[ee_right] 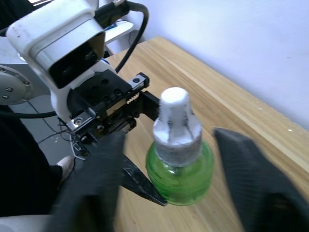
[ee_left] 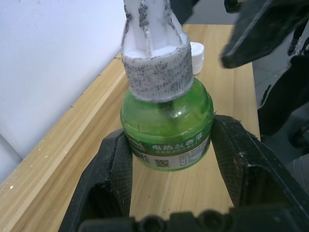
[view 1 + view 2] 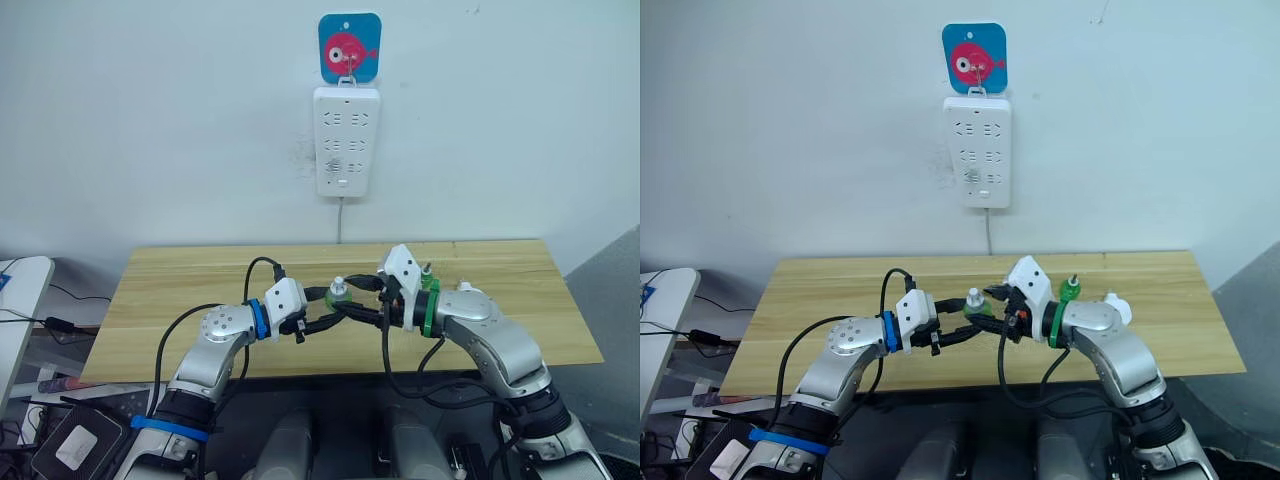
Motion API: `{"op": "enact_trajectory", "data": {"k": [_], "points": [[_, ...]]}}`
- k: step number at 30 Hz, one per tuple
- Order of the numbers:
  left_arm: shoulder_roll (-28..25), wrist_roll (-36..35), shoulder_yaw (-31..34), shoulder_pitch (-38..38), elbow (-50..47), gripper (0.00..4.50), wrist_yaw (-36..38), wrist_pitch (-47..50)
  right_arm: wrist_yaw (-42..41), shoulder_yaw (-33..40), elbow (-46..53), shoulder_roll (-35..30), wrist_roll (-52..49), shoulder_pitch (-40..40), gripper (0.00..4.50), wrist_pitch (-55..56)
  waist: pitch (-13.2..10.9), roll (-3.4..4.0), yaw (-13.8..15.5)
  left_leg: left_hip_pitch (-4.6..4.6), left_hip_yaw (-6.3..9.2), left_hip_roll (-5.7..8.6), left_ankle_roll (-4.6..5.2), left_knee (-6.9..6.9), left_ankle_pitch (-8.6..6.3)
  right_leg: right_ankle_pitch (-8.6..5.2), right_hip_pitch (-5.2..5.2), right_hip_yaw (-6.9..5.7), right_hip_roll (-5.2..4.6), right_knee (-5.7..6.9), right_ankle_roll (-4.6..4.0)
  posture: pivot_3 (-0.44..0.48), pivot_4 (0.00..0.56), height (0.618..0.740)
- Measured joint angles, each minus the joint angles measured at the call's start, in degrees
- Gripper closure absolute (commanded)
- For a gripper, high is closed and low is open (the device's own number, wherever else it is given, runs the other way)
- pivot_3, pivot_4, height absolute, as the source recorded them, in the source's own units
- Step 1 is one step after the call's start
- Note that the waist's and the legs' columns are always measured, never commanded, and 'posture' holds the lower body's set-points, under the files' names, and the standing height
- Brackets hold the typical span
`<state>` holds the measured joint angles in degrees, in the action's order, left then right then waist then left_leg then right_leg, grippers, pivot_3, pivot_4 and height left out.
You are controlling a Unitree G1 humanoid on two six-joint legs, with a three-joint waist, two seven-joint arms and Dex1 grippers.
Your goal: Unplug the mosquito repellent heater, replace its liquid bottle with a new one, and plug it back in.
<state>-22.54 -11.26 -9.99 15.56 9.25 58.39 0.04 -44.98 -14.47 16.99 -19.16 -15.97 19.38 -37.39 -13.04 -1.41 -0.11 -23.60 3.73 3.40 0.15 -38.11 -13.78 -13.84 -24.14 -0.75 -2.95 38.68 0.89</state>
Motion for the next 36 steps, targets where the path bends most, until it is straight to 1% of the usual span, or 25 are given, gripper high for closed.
{"op": "enact_trajectory", "data": {"k": [2, 8, 11, 12, 14, 16, 17, 20, 24, 26, 28, 32, 33, 34, 36], "points": [[0.06, 0.01, -0.56, -0.10, -0.19, 2.29, -0.03, 0.28, -0.31, -0.20, -0.35, -0.82, 0.00, 0.48, 3.43, 0.01, 0.03, -0.02, 0.02, 0.00, 0.00, 0.00, 0.00, 0.00, 0.00, 0.00, 0.01, 0.00, 0.00, -0.01, 0.00, 0.021, 0.160, 0.740], [0.04, 0.01, -0.91, -0.16, -0.72, 2.29, -0.11, 1.00, -1.72, -0.36, -1.34, -1.84, -0.62, 1.34, 3.44, 0.31, 0.07, -0.03, 0.03, 0.02, 0.00, -0.01, 0.00, 0.00, 0.01, 0.00, 0.01, 0.00, 0.01, 0.05, 0.00, 0.026, 0.155, 0.740], [-0.36, -0.16, -1.09, -0.50, -2.35, 2.29, 1.20, 2.02, -5.08, -0.76, -1.81, -3.94, -1.16, 2.73, 3.44, 0.87, 0.09, -0.03, 0.01, 0.02, -0.02, 0.00, 0.00, -0.01, 0.01, 0.00, 0.02, 0.01, 0.01, 0.04, 0.00, 0.010, 0.150, 0.740], [-0.97, -0.38, -1.45, -0.80, -3.22, 2.29, 2.30, 2.19, -7.79, -1.34, -2.39, -5.18, -1.21, 3.74, 3.44, 1.65, 0.10, -0.04, 0.00, 0.03, -0.02, 0.00, 0.01, -0.01, 0.00, 0.00, 0.02, 0.01, 0.01, 0.04, 0.00, 0.006, 0.149, 0.740], [-3.09, -0.78, -3.14, -1.51, -5.00, 2.29, 5.54, 2.17, -16.81, -4.57, -5.83, -9.01, -1.23, 7.81, 3.44, 5.17, 0.11, -0.01, -0.09, 0.11, -0.14, 0.00, 0.02, 0.00, 0.00, 0.00, 0.04, 0.05, 0.01, 0.03, 0.00, 0.001, 0.145, 0.740], [-4.52, -1.12, -4.52, -1.57, -5.83, 2.29, 8.72, 1.89, -26.01, -8.18, -11.26, -11.10, -0.57, 13.30, 3.44, 9.74, 0.20, -0.05, -0.28, 0.20, -0.15, -0.07, 0.02, 0.02, 0.00, -0.01, 0.10, 0.04, 0.07, 0.04, 0.01, 0.004, 0.140, 0.740], [-5.05, -1.14, -5.13, -1.55, -6.00, 2.29, 9.87, 1.66, -29.24, -9.69, -13.71, -11.20, -0.28, 15.60, 3.44, 11.32, 0.25, -0.04, -0.33, 0.21, -0.15, -0.09, 0.02, 0.04, 0.01, -0.01, 0.10, 0.04, 0.08, 0.05, 0.01, 0.007, 0.139, 0.740], [-6.37, -1.15, -5.90, -0.75, -5.90, 2.29, 12.34, 0.76, -36.75, -12.97, -20.36, -10.23, 1.24, 21.72, 3.44, 14.85, 0.39, -0.05, -0.43, 0.22, -0.15, -0.15, 0.01, 0.05, 0.01, -0.01, 0.08, 0.03, 0.12, 0.08, 0.00, 0.015, 0.139, 0.740], [-6.58, -1.04, -6.08, 0.58, -5.22, 2.29, 13.63, 0.48, -40.51, -13.71, -25.01, -8.99, 1.91, 24.32, 3.44, 18.44, 0.51, -0.08, 0.09, 0.20, -0.15, -0.06, 0.01, 0.02, 0.01, -0.01, 0.10, 0.06, 0.04, 0.01, 0.00, 0.023, 0.142, 0.740], [-6.53, -1.01, -6.11, 0.62, -5.18, 2.29, 13.63, 0.55, -41.37, -13.70, -25.90, -8.91, 1.95, 24.34, 2.72, 19.39, 0.51, -0.08, 0.17, 0.19, -0.17, 0.00, 0.02, 0.01, 0.01, 0.00, 0.10, 0.09, -0.01, 0.01, 0.00, 0.030, 0.145, 0.740], [-6.21, -0.91, -6.51, 0.69, -5.17, 2.29, 13.52, 0.57, -41.58, -13.18, -26.11, -9.27, 1.79, 24.33, 2.14, 19.36, 0.51, -0.08, 0.17, 0.19, -0.17, 0.00, 0.01, 0.01, 0.01, 0.00, 0.10, 0.09, -0.02, 0.02, -0.01, 0.032, 0.146, 0.740], [-5.02, -0.64, -6.64, 1.04, -3.98, 2.29, 12.46, 0.55, -39.32, -9.19, -25.38, -9.89, 0.60, 24.25, 0.70, 15.54, 0.53, -0.07, 0.15, 0.20, -0.13, -0.04, 0.00, 0.02, 0.02, 0.00, 0.06, 0.07, -0.01, 0.13, -0.01, 0.027, 0.152, 0.740], [-4.78, -0.65, -6.61, 1.06, -3.96, 2.29, 12.09, 0.61, -38.51, -8.53, -24.10, -10.73, 0.56, 23.67, 0.28, 14.71, 0.53, -0.07, 0.14, 0.19, -0.13, -0.04, 0.00, 0.02, 0.01, 0.00, 0.05, 0.08, -0.01, 0.15, -0.01, 0.025, 0.154, 0.740], [-4.67, -0.67, -6.59, 1.07, -3.96, 2.29, 11.89, 0.70, -37.85, -7.72, -22.58, -11.74, 0.54, 22.64, 0.03, 14.05, 0.54, -0.07, 0.15, 0.19, -0.13, -0.04, 0.00, 0.02, 0.01, -0.01, 0.06, 0.07, -0.01, 0.13, -0.01, 0.025, 0.154, 0.740], [-4.79, -0.86, -6.39, 0.96, -3.96, 2.29, 11.50, 0.95, -36.21, -6.38, -19.69, -13.61, 0.59, 20.06, 0.03, 13.28, 0.54, -0.07, 0.21, 0.19, -0.13, -0.02, 0.01, 0.02, 0.01, -0.01, 0.07, 0.08, -0.02, 0.09, -0.01, 0.017, 0.156, 0.740]]}}
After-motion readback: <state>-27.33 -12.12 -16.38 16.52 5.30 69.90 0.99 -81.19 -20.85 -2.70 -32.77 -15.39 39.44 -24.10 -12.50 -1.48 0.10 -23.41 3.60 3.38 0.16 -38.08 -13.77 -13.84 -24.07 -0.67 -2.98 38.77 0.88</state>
